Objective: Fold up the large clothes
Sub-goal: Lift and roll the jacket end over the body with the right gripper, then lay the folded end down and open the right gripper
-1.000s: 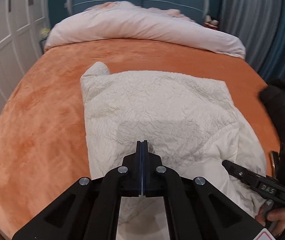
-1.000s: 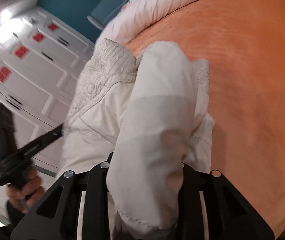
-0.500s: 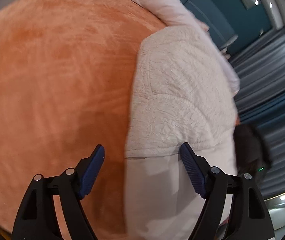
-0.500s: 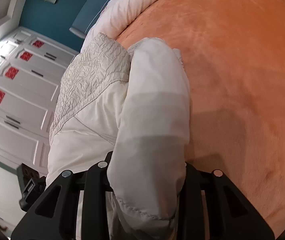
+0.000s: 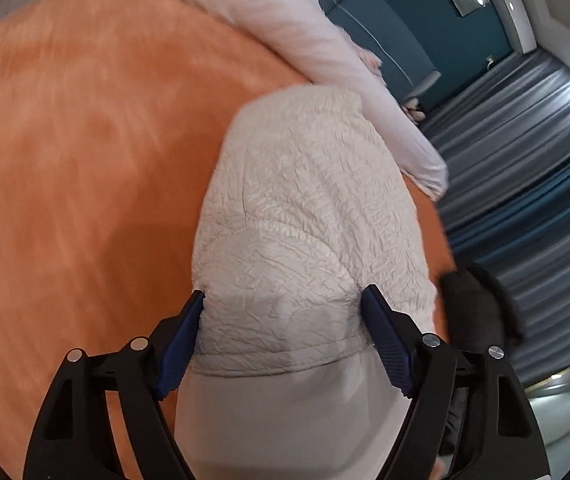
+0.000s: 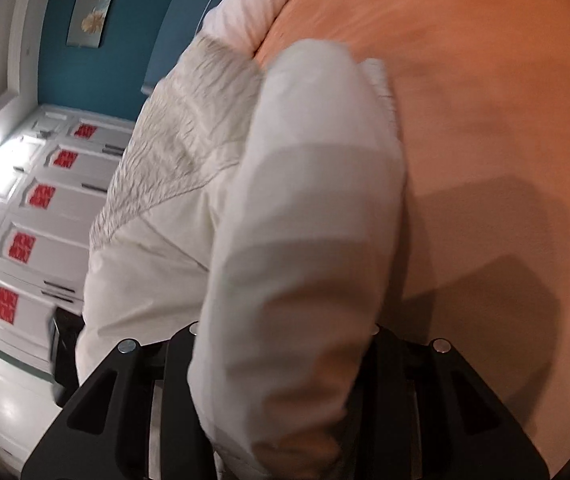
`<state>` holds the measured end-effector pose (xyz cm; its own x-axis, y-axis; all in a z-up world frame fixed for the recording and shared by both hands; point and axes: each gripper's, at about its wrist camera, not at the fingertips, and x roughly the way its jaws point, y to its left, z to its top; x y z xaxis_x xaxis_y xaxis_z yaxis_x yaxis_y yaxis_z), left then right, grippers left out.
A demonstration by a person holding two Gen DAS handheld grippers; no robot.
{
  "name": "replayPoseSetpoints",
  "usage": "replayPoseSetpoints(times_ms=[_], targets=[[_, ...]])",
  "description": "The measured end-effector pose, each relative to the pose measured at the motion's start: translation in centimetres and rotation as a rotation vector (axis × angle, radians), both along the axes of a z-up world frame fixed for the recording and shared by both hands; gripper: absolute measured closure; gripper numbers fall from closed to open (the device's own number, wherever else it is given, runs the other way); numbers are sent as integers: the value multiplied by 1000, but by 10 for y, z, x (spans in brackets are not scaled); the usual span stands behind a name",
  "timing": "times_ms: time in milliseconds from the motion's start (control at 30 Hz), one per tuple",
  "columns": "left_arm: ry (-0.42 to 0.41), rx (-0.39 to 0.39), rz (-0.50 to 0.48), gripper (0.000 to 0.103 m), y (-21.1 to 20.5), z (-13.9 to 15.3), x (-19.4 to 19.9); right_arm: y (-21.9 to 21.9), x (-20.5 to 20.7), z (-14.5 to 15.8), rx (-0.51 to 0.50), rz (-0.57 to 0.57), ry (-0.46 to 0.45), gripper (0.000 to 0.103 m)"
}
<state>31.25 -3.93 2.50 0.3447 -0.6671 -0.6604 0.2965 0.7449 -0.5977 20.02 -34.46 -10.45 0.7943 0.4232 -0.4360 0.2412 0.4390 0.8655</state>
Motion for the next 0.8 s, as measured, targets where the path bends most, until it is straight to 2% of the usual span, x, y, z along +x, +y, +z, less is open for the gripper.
replayPoseSetpoints(times_ms=[67,100,167,267,367,433,533,633,667,700,767,800], targets=[[-52,71,20,33,1,2,19,5,25,1,-9,22,-6,69],[-93,151,46,34,2,0,30,5,40,2,-13,33,-10,65],[-136,257,77,34,5,-2,33,3,52,9,-51,63,-1,58],[-146,285,83,34,13,7,21,0,43,37,-194,130,56,50],[-218,350,99,33,23,29,-16,-8,1,77,-371,61,60,49],[-280,395,91,33,17,44,-44,-5,-29,101,-433,36,24,49],[-303,448,75,32,0,46,-70,20,-40,115,-465,140,1,49],[-263,467,59,32,-14,31,-76,58,-38,117,-573,254,1,39],[-245,473,72,32,-15,26,-79,66,-38,112,-617,272,18,47],[-230,471,89,32,-15,23,-82,75,-35,108,-662,300,41,76],[-206,478,105,30,-12,19,-84,74,-41,106,-682,312,56,96],[-194,483,107,30,-11,19,-86,71,-50,114,-673,285,31,99]])
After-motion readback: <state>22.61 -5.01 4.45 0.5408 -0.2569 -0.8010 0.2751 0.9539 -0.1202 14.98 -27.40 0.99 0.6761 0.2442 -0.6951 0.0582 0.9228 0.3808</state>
